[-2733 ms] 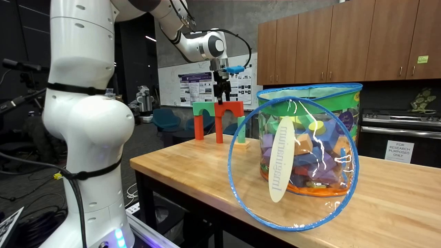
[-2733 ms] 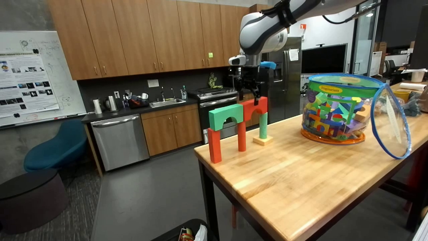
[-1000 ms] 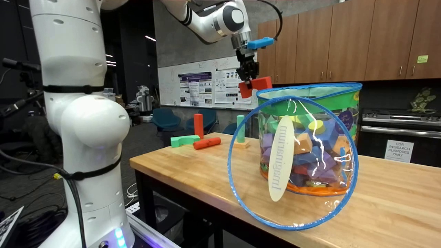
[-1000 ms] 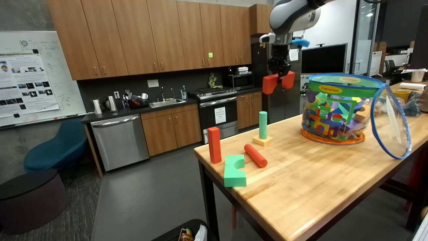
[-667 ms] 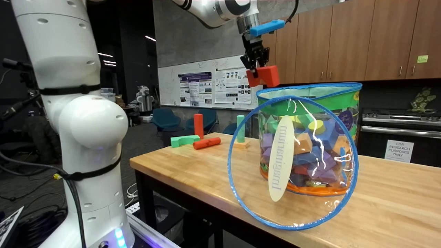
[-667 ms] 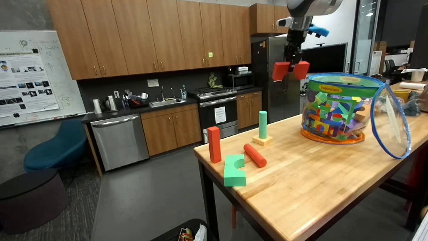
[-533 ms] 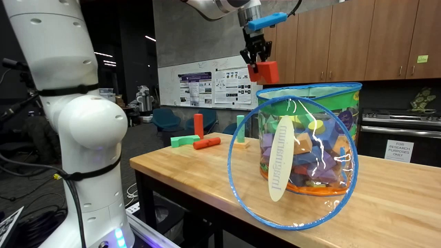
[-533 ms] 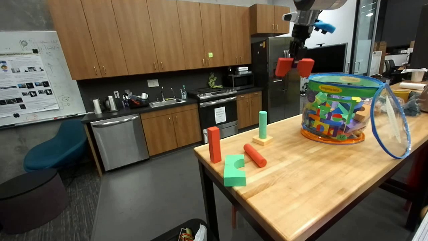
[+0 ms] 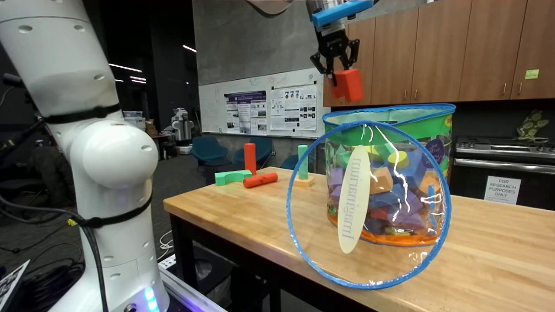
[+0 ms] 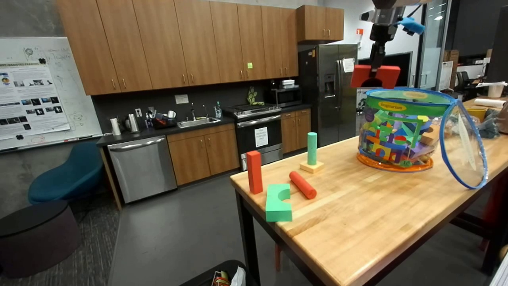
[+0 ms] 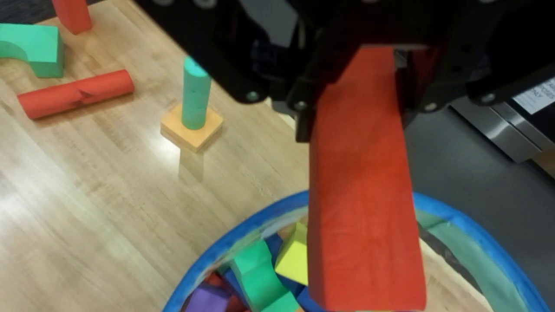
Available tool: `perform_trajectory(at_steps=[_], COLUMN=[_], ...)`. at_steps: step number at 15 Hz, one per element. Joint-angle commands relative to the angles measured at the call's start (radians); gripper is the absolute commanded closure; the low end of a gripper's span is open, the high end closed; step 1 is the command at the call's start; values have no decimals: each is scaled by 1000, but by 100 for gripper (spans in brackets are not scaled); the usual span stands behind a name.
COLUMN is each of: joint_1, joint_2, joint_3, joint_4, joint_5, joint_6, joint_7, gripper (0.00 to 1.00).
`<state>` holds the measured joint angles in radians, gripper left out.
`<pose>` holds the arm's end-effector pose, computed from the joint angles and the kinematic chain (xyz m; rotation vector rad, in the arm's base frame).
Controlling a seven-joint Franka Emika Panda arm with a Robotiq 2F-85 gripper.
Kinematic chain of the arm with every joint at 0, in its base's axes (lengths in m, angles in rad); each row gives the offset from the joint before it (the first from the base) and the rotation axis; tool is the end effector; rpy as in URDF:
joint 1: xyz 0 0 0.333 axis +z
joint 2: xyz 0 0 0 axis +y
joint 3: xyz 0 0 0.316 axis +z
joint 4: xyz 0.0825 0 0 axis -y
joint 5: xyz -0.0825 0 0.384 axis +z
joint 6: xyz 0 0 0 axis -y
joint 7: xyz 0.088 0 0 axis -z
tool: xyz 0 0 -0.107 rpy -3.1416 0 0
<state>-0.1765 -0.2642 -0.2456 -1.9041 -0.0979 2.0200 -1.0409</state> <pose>0.4564 -0.2283 0.6441 2.7015 0.8966 0.3700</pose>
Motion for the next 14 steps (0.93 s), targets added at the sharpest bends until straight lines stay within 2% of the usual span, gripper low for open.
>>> perform_trajectory(at_steps=[1, 7, 14], joint_1=[-20, -22, -33], joint_2=[-5, 2, -16], joint_3=[-27, -87, -92], joint_4=[-26, -23, -43], joint_5=[-49, 28, 6], joint_6=[-15, -71, -61], joint_7=[23, 10, 61], gripper=[84, 84, 84])
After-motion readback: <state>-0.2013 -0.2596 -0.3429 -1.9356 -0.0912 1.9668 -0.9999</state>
